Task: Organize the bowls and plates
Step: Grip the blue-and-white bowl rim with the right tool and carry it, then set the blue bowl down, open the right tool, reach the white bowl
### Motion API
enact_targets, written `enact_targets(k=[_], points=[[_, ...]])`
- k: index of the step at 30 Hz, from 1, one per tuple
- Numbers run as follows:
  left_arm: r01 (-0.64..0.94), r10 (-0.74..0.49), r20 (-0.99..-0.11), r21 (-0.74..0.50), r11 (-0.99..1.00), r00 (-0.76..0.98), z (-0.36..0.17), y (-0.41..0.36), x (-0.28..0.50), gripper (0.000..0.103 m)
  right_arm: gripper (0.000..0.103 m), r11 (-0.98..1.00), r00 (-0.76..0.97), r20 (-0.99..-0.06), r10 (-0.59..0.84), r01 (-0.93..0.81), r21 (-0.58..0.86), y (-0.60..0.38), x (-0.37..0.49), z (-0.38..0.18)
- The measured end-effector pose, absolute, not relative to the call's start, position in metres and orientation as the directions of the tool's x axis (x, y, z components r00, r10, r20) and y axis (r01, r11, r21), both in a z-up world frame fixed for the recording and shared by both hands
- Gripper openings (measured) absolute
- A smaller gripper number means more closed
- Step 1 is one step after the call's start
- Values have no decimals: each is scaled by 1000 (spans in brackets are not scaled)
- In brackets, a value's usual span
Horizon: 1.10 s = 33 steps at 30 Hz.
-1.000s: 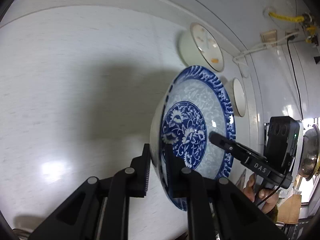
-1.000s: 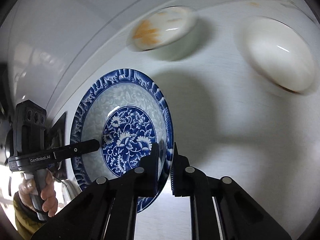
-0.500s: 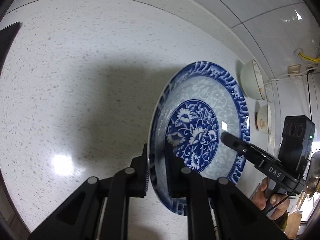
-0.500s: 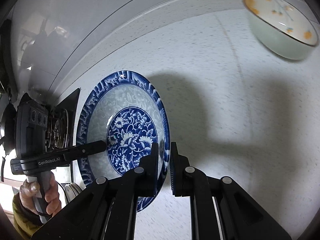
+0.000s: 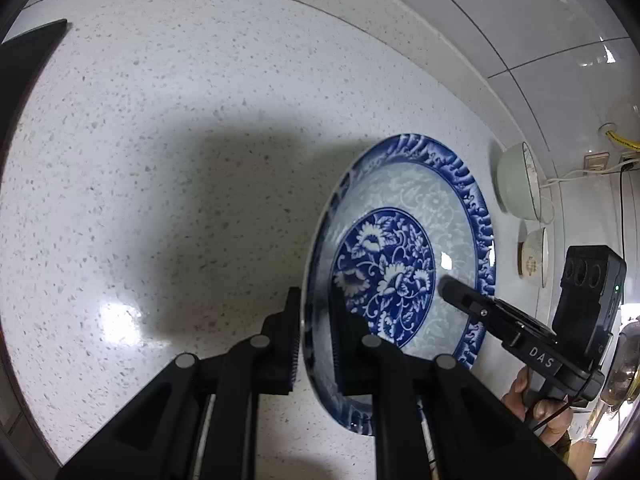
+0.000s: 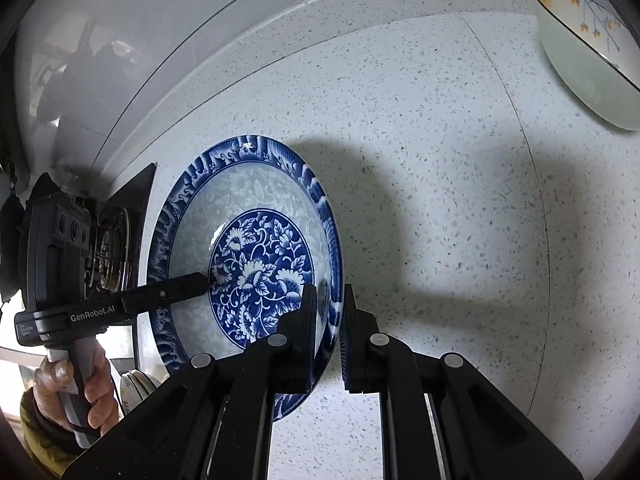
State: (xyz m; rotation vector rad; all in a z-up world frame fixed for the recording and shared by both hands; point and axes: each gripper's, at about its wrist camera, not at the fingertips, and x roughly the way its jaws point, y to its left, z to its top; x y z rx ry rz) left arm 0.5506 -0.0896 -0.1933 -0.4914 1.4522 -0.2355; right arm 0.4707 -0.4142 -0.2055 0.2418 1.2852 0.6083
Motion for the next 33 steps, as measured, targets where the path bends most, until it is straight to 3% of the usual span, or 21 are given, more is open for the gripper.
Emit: enact_targets(k=[11, 20, 26, 28, 30, 33], points=[[-115, -310, -901, -358, 927, 305, -129, -65, 522, 20, 25, 842, 303, -791, 532, -289, 455, -473, 442, -164], [69, -506, -804, -512, 856, 312, -91, -182, 520, 20, 37, 896, 427, -790, 440, -144, 421, -585, 423, -144], [179, -605, -757, -578, 796, 248, -96, -269, 527, 55, 50, 919, 488, -797, 356, -29, 393, -668, 423, -138], [196, -621, -746, -589, 784, 241, -97, -294, 534, 76, 54, 920, 503, -796, 336, 3, 391, -685, 428, -138], [216, -630, -739, -592, 776, 240, -98, -318, 542, 84, 55, 918, 511, -793, 332, 18, 395, -698, 436, -137], [243, -626, -748, -579, 778, 222, -103, -355, 553, 85, 55, 916, 519, -787, 332, 21, 400, -714, 452, -136]])
